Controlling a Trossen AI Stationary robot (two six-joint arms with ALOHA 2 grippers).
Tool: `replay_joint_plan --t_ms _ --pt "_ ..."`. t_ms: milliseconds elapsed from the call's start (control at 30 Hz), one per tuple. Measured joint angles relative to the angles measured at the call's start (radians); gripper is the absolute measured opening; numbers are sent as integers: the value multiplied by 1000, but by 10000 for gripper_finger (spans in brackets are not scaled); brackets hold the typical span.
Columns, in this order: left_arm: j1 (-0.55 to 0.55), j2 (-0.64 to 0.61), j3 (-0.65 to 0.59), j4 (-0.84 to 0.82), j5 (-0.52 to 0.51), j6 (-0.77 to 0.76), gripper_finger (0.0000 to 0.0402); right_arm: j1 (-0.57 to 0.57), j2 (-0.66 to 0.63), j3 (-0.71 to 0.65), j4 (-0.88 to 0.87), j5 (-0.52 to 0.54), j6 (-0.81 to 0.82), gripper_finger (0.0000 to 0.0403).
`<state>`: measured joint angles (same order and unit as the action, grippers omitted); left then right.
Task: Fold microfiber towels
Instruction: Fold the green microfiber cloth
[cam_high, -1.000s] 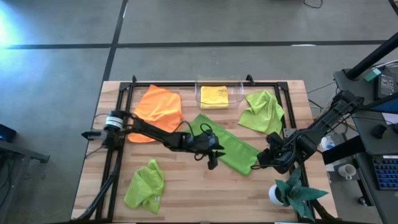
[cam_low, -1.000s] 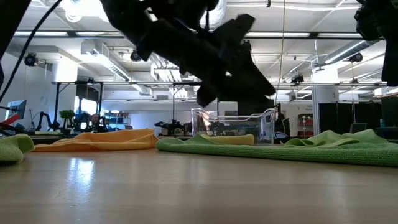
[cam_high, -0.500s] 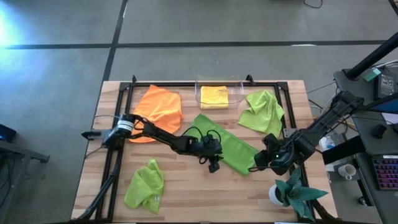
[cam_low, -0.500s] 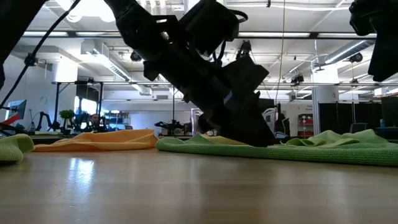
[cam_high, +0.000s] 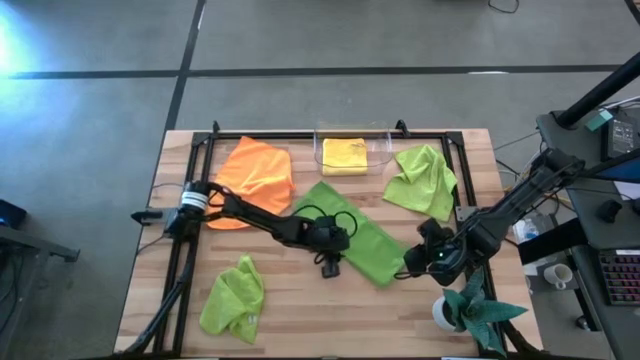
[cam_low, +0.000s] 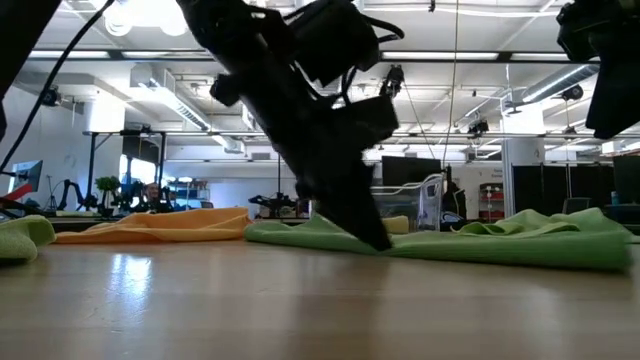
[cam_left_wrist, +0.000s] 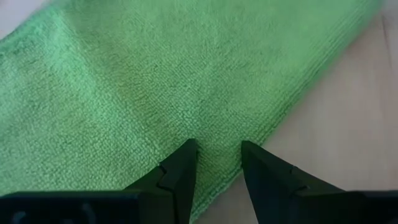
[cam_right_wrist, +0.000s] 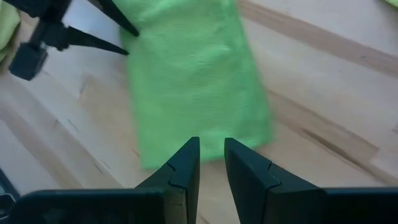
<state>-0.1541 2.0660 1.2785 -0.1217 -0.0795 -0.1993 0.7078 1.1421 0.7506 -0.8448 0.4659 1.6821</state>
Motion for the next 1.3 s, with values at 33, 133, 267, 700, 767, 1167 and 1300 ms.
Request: replay_joint_plan --t_ms 33,133,267,700,767,1167,1300 --pt "-3 -11 1 -45 7 32 116 0 7 0 13 0 -1 72" --pt "-8 -53 -4 -170 21 128 116 -2 41 0 57 7 -16 72" --pt "-11 -116 -12 -328 27 213 116 -4 86 0 102 8 -20 72" --pt "-40 -210 -21 -527 70 270 116 -21 140 -1 154 8 -35 72" --pt "-42 -211 -10 -431 39 220 116 -22 136 -1 153 8 -49 72" --pt "-56 -135 -20 169 -19 -132 116 -33 129 -1 147 7 -71 72" --pt "-86 -89 -25 147 -17 -137 116 -32 129 -1 148 7 -71 72"
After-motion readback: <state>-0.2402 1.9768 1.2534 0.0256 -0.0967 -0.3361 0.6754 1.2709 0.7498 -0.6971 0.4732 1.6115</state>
